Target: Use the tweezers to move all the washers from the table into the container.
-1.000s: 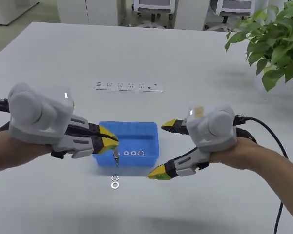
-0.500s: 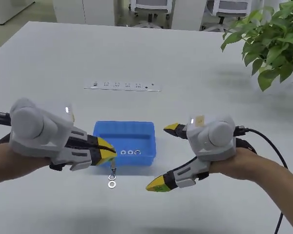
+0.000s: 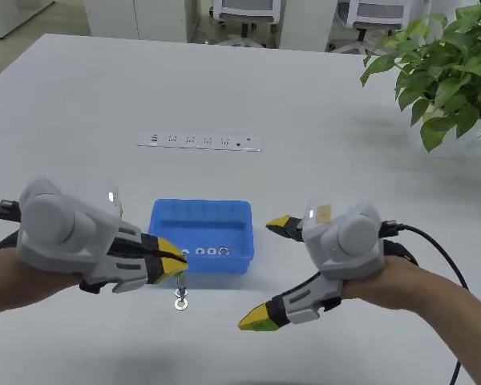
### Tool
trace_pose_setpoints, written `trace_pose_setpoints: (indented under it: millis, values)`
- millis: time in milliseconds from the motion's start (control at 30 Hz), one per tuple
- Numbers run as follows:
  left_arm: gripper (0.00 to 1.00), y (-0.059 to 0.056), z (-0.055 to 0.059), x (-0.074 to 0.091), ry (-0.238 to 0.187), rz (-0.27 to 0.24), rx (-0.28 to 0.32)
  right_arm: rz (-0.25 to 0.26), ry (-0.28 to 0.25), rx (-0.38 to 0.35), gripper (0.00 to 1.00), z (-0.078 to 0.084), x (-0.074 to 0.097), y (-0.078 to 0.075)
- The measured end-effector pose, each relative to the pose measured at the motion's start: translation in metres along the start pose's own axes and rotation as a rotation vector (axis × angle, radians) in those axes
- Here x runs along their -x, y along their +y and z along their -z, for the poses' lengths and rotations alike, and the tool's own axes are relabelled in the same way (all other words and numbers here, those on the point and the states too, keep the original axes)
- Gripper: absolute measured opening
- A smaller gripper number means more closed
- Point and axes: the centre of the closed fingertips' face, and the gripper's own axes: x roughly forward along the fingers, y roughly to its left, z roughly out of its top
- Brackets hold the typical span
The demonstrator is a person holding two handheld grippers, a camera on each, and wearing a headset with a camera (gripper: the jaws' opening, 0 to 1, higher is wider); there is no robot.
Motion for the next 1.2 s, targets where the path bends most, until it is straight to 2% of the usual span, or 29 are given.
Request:
trace_pose_setpoints:
  millis: [233,1200]
  values:
    - [0.06,-0.002,0.005,-0.002,0.008,0.005,0.005,-0.005,0.009,-0.006,1.0,0.003,-0.002,0.003]
    - [0.06,-0.003,0.013,-0.007,0.006,0.017,0.025,-0.032,0.043,-0.002,0.99,0.009,-0.009,0.01]
